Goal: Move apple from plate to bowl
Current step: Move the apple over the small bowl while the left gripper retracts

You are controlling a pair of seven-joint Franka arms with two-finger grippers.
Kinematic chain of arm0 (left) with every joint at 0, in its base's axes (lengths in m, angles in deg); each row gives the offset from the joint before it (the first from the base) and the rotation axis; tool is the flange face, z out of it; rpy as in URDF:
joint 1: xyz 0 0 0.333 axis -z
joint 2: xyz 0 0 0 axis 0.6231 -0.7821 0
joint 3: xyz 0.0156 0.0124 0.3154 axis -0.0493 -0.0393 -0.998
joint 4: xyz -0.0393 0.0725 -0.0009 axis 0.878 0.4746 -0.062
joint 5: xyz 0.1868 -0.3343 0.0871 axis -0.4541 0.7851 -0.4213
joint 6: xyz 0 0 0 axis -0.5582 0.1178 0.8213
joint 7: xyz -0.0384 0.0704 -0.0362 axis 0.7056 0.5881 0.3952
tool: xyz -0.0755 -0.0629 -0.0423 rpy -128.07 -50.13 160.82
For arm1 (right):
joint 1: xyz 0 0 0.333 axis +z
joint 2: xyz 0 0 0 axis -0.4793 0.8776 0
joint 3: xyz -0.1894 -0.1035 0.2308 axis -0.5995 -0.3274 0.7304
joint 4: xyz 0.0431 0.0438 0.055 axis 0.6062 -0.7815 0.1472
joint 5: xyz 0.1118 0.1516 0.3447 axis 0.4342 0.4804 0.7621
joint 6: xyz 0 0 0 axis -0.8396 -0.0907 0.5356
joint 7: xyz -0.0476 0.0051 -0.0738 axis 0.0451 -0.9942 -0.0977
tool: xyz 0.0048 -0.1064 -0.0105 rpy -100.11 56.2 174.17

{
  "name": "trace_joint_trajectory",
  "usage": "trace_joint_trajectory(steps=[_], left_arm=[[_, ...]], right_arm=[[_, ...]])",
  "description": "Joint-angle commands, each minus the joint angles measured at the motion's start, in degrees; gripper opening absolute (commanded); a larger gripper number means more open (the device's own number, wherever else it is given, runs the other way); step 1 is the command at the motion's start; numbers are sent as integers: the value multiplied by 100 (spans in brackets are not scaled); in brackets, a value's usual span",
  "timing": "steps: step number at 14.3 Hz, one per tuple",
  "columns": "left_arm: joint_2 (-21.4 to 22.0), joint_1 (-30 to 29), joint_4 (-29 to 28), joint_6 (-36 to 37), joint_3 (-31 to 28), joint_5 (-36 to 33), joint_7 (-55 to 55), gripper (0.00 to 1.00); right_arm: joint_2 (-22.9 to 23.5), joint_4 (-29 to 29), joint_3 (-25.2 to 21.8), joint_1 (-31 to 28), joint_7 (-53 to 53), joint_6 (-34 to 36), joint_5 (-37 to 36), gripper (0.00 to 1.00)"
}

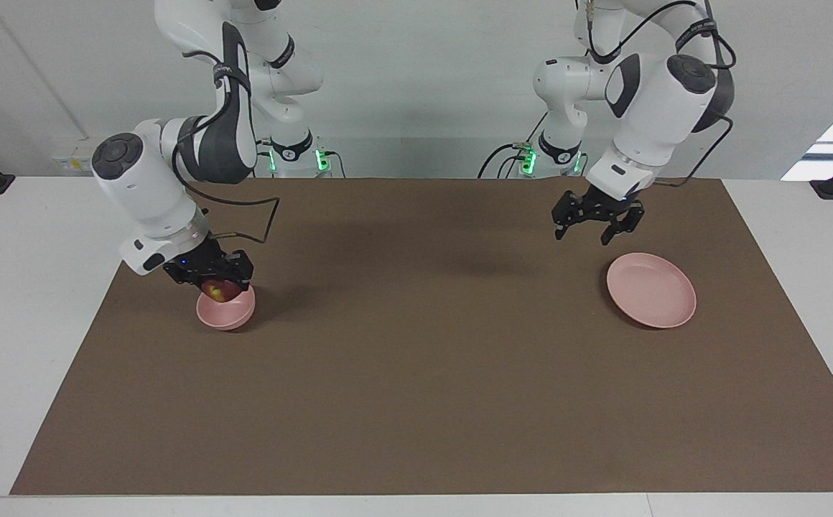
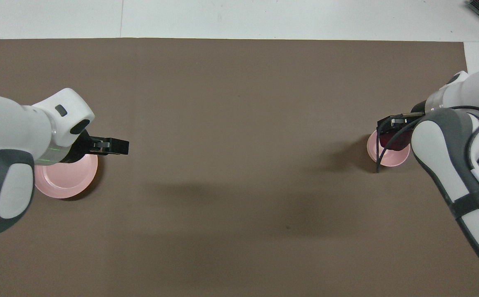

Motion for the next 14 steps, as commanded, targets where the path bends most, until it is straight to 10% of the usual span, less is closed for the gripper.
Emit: trace_joint_trajectory(steps=[1,7,14], left_arm=[[-400,144,1279,1233,-341,-483,-341,100],[-384,153,2372,2606,-693,-802,-719,100],[-138,232,2391,2775,-1011,-776,-817,100]], right_arm=[[82,-68,53,-131,-186,-145,-133,0],[249,-305,53,-281,-354,-540,-133,0],[328,-402,62,-281,-239,-629,-116,0]])
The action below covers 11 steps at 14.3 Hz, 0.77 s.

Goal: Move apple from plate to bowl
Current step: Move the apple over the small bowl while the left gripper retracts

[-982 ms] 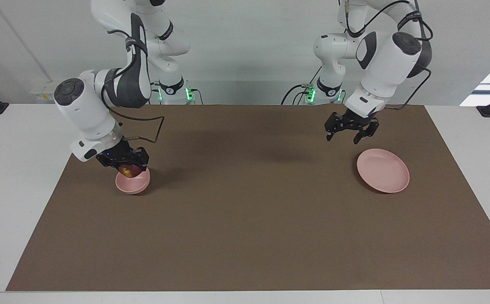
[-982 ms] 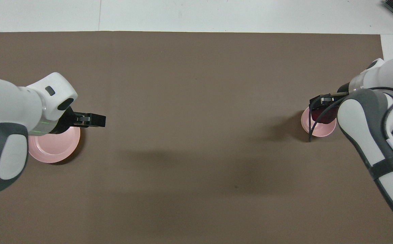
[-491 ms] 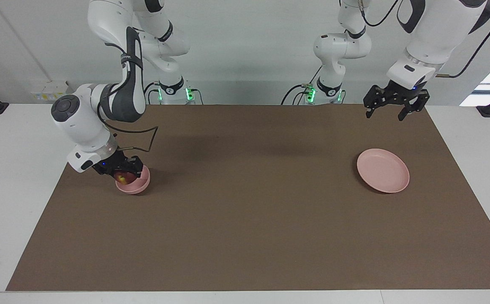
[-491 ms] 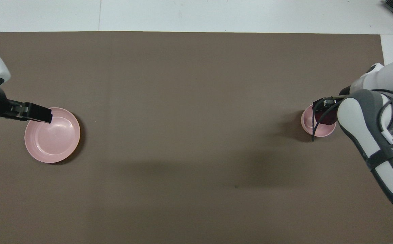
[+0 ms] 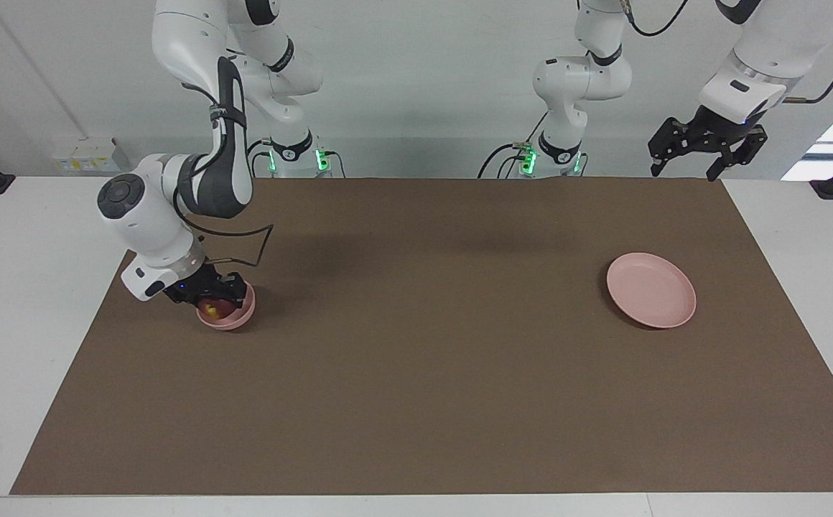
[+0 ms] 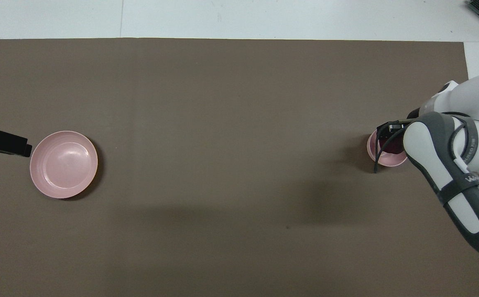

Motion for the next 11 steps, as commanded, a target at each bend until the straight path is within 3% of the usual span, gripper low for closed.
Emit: trace_joint_trajectory(steps=[1,11], left_arm=[[73,89,93,131,-72,-65,-28,100],[161,72,49,140,-116,-65,7,100]], right_arm=[[-66,-169,47,-40,78,-149,-107,0],[110,-231,55,-66,131,-299,-107,0]])
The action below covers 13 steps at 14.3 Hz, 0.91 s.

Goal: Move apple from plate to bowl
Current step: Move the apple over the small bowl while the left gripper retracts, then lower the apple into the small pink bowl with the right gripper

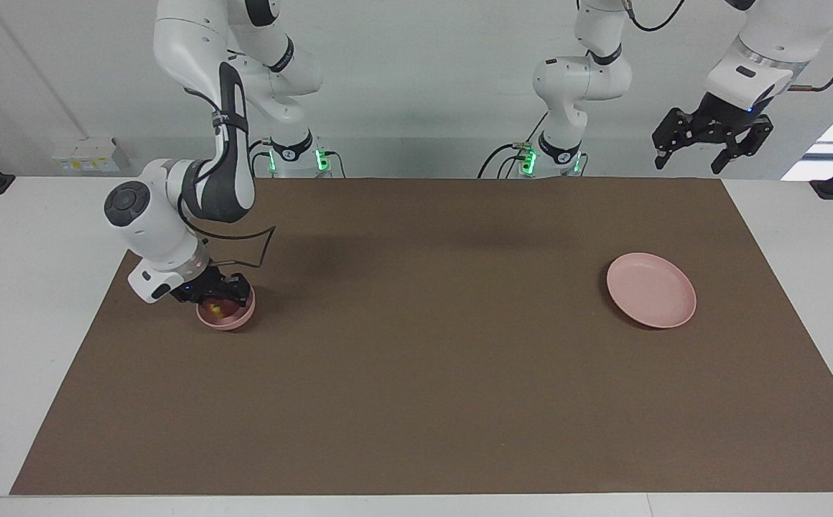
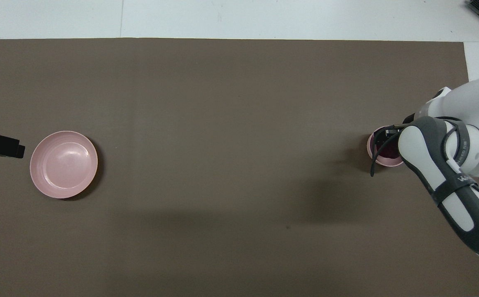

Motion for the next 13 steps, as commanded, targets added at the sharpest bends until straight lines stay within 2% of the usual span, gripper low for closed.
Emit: trace_joint_trajectory(steps=[1,12,13], left_arm=[[39,67,35,117,-69,-65,-2,100],[48,76,35,126,-69,-65,-2,100],[39,67,35,135,-69,-74,-2,100]], right_arm=[[30,-56,57,-63,127,-170,-107,0],[118,-82,57,-46,189,-170,-107,0],[127,-82,57,-54,180,-170,-107,4]])
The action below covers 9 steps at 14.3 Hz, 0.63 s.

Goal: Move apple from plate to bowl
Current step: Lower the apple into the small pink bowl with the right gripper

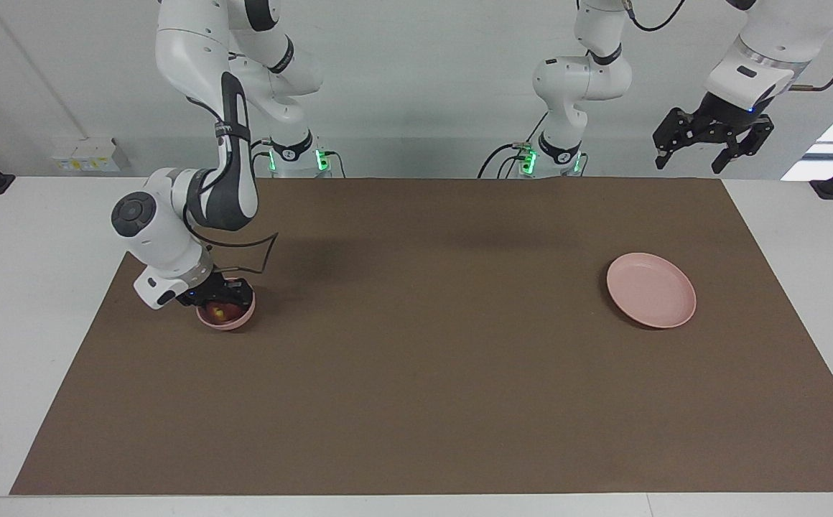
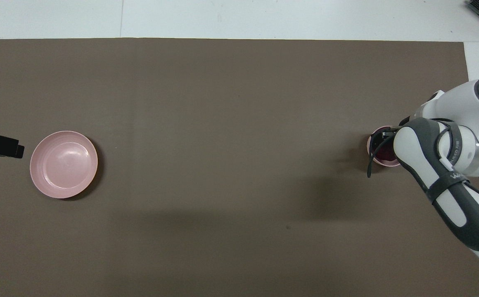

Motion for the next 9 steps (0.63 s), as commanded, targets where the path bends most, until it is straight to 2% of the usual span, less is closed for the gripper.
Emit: trace_joint_trajectory(steps=[1,2,4,7,9], left_arm=[[38,67,35,120,-61,-74,-2,100],[38,76,35,120,-61,-74,-2,100],[38,76,35,120,-61,-65,-2,100],[47,76,35,128,-61,-65,-2,100],[47,76,35,129,-61,-74,-2,100]], right_arm=[[-6,-46,57,-55,162,-144,-107,16],[2,-46,57,-55,162,-144,-107,32],[20,-46,57,-55,153,-144,-107,49],[20,-46,57,-55,153,-144,-107,63],[20,-46,48,-55,153,-153,-107,65]])
